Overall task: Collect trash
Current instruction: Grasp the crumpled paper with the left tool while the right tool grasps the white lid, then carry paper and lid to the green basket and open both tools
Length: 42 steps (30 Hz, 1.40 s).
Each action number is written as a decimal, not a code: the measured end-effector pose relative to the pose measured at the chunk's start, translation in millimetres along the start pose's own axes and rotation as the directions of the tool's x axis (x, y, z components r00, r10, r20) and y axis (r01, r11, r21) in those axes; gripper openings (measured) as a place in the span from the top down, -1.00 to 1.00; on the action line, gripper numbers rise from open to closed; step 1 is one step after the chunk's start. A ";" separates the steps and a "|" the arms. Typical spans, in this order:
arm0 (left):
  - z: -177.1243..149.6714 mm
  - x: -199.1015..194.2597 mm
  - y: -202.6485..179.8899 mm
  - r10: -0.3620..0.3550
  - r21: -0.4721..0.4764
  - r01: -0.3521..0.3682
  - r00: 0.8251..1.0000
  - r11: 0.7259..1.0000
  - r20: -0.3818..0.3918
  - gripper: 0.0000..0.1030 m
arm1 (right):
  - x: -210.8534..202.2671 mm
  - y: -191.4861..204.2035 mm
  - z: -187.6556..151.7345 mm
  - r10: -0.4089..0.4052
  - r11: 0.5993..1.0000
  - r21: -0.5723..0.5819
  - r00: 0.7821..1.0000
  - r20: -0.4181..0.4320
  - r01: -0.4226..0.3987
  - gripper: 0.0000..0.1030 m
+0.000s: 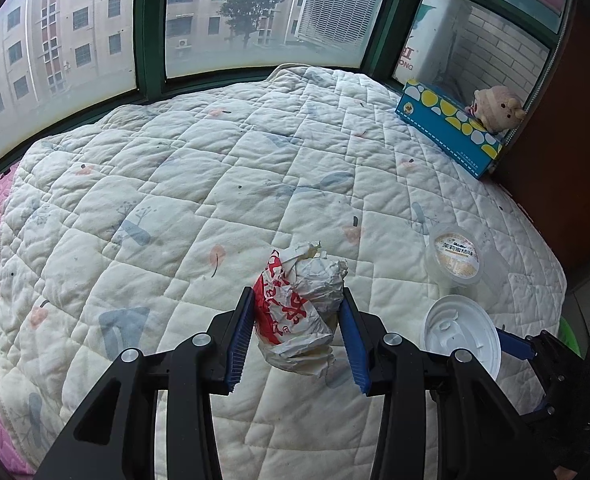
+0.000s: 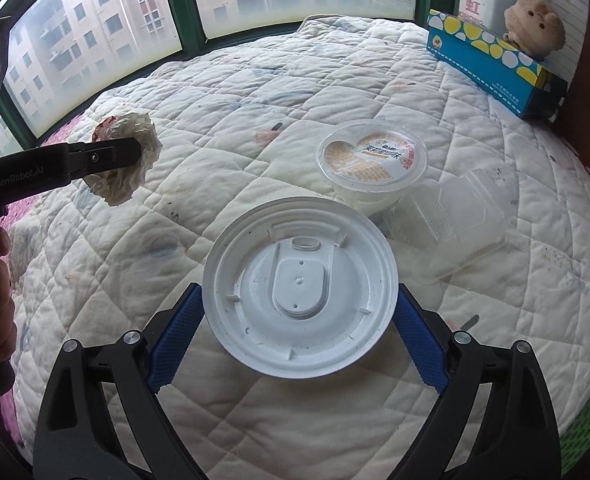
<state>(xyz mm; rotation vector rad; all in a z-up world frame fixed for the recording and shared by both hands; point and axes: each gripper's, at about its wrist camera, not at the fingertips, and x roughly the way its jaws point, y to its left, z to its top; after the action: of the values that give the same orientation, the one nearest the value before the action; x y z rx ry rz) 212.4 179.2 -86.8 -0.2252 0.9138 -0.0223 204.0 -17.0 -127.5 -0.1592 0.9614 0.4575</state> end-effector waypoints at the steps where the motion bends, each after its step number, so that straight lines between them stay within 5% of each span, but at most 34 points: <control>1: -2.0 -1.9 -4.4 -0.006 0.007 0.006 1.000 1.000 0.001 0.21 | -4.8 -1.1 -2.5 0.002 1.000 0.000 1.000 0.004 -0.002 -0.77; 14: -25.7 -28.5 -83.5 -0.091 0.111 0.089 0.996 0.990 0.015 0.21 | -75.5 -41.6 -42.7 -0.016 0.996 0.083 0.996 0.087 0.009 -0.77; 26: -44.9 -31.7 -185.5 -0.195 0.227 0.195 0.981 0.954 -0.020 0.21 | -137.9 -114.5 -89.2 -0.127 0.971 0.222 0.980 0.153 0.091 -0.77; 42: -71.7 -14.2 -326.3 -0.306 0.383 0.332 0.943 0.862 -0.129 0.21 | -193.0 -255.8 -187.8 -0.365 0.831 0.463 0.930 0.040 0.307 -0.77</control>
<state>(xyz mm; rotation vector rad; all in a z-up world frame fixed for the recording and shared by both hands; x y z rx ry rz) 172.2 -150.9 -51.8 0.0104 0.9069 -0.5261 82.2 -366.3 -94.0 0.1224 0.8668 -0.0908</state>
